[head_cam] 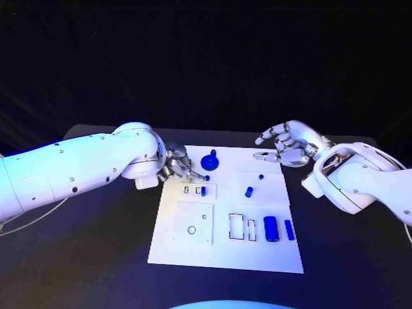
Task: Assemble the parts on the task board
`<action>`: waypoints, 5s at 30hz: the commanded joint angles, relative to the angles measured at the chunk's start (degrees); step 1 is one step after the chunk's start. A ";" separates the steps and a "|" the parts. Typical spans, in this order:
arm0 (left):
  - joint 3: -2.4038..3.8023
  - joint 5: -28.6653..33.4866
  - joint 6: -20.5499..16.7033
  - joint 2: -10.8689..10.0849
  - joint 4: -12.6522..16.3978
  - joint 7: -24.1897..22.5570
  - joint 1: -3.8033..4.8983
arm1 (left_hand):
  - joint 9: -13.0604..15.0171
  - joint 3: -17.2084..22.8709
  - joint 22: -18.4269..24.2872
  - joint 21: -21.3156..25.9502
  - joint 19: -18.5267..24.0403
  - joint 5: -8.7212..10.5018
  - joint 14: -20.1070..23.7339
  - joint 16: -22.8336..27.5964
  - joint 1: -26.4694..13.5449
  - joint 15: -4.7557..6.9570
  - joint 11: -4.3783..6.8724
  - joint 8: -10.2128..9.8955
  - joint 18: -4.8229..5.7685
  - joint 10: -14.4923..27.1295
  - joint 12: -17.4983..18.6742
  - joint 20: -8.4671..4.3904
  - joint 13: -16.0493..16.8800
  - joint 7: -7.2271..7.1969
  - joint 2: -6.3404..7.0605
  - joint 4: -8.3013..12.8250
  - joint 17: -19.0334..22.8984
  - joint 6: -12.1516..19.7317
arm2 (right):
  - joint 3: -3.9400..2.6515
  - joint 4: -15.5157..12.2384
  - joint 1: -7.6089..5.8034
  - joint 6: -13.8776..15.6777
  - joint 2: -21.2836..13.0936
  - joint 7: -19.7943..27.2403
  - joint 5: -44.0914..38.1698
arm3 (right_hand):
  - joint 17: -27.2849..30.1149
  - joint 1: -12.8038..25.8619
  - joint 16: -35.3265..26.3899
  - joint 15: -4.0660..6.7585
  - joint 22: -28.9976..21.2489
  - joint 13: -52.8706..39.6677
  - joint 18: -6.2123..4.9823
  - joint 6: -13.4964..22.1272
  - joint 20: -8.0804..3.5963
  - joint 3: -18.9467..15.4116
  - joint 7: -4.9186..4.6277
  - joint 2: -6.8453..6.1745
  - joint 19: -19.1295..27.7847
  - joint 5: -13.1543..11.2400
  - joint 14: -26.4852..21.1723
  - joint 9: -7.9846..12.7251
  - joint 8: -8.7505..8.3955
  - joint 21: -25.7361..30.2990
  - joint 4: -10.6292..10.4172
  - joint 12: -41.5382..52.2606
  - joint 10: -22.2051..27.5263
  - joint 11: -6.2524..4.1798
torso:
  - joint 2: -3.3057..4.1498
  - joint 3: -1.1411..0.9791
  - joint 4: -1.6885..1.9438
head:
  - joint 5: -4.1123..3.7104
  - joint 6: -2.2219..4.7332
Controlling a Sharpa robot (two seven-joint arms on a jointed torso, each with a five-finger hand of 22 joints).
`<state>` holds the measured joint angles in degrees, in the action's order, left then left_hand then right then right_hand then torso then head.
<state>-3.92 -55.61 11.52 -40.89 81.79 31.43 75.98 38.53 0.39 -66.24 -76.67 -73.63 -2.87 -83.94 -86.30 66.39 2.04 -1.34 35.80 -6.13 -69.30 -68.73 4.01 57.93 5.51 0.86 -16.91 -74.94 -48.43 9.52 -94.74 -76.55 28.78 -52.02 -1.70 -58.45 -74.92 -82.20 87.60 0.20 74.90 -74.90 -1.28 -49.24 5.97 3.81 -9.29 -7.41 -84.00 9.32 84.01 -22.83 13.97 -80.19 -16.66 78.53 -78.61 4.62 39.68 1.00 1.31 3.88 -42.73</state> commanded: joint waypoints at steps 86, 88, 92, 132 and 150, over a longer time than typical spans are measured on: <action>-1.81 5.03 4.30 5.59 -3.37 0.42 0.02 | 10.10 47.99 -2.57 -1.61 -0.47 -0.47 -4.61 -0.98 4.84 0.60 0.74 -1.89 1.18 -0.63 1.86 -0.21 -0.46 -0.49 8.27 9.47 -10.90 -0.37 | -0.03 2.14 0.24 -4.13 2.55 -0.90 -0.33 | -7.79 0.41 -0.66 -0.38 8.46 -2.80 -1.32 0.55 0.15 0.33 0.06 0.88 -0.71 0.71 4.21 0.08 0.29 1.23 0.07 -0.65 0.73 -0.15 | 0.03 0.03 0.15 | -0.61 -0.76; -1.80 5.76 3.60 5.38 -3.19 0.32 0.02 | 11.04 49.80 -2.79 -1.76 -0.60 -0.96 -4.63 -0.98 3.44 0.65 0.73 -1.43 1.22 -0.86 1.87 -0.25 -0.43 -0.62 8.45 10.98 -10.90 -0.36 | -0.03 2.19 0.29 -4.21 2.58 -0.88 -0.34 | -7.65 0.37 -0.73 -0.38 8.38 -2.75 -1.35 0.59 0.16 0.41 0.05 1.00 -0.65 0.83 4.17 0.09 0.35 1.39 0.09 -0.69 0.80 -0.14 | 0.03 0.04 0.14 | -0.60 -0.74; -1.77 7.16 1.90 4.81 -2.67 0.17 0.02 | 12.45 51.81 -3.45 -2.20 -1.09 -3.85 -4.74 -1.10 1.18 0.81 0.89 -0.65 1.33 -1.46 1.71 -0.40 -0.20 -0.78 8.78 12.96 -11.11 -0.75 | -0.03 2.30 0.36 -4.30 2.61 -0.85 -0.34 | -7.65 0.37 -0.73 -0.38 8.38 -2.75 -1.35 0.59 0.16 0.41 0.05 1.00 -0.65 0.83 4.17 0.09 0.35 1.39 0.09 -0.69 0.80 -0.14 | -0.03 0.03 0.15 | -0.53 -0.79; -3.59 -10.17 -14.73 0.59 4.43 2.25 -2.93 | 15.78 53.95 -10.00 -6.20 -6.06 -21.21 -4.78 -0.76 -4.17 2.41 2.57 1.01 2.74 -6.89 -2.06 -1.94 4.83 -2.44 11.56 17.88 -10.50 -4.49 | -0.02 2.56 0.42 -4.08 1.98 -0.49 -0.34 | -7.59 0.73 -0.80 -0.41 8.30 -2.53 -1.38 0.77 0.17 0.39 0.01 1.17 -0.58 0.99 4.14 0.14 0.40 1.56 0.01 -0.90 1.05 -0.10 | 0.08 0.01 0.06 | 0.10 -1.83; -3.72 -11.45 -16.20 0.00 5.75 2.28 -3.76 | 15.89 54.30 -10.83 -6.68 -6.69 -21.62 -4.79 -0.76 -4.41 2.55 2.72 1.11 2.93 -7.31 -2.36 -2.07 5.18 -2.59 11.66 17.89 -10.46 -4.82 | -0.02 2.35 0.42 -4.31 1.77 -0.53 -0.34 | -7.59 0.73 -0.80 -0.41 8.30 -2.53 -1.38 0.77 0.17 0.39 0.01 1.17 -0.58 0.99 4.14 0.14 0.40 1.56 0.01 -0.90 1.05 -0.10 | 0.10 0.02 0.02 | -0.03 -2.17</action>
<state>-7.65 -65.95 -3.98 -40.87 87.33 33.55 72.27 54.32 42.93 -74.94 -82.97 -79.86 -24.15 -83.95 -87.20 61.88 4.30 1.43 36.71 -4.33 -76.20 -70.89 2.06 63.05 3.05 13.05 -10.74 -74.92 -52.76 9.51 -92.28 -76.16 25.14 -50.22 -2.70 -58.25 -74.95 -81.42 87.15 0.21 74.93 -74.91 -2.16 -48.89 5.96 3.97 -9.23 -6.63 -84.00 9.98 84.02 -22.77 14.19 -78.77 -16.51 77.79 -78.00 4.41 39.77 1.01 1.33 3.88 -44.86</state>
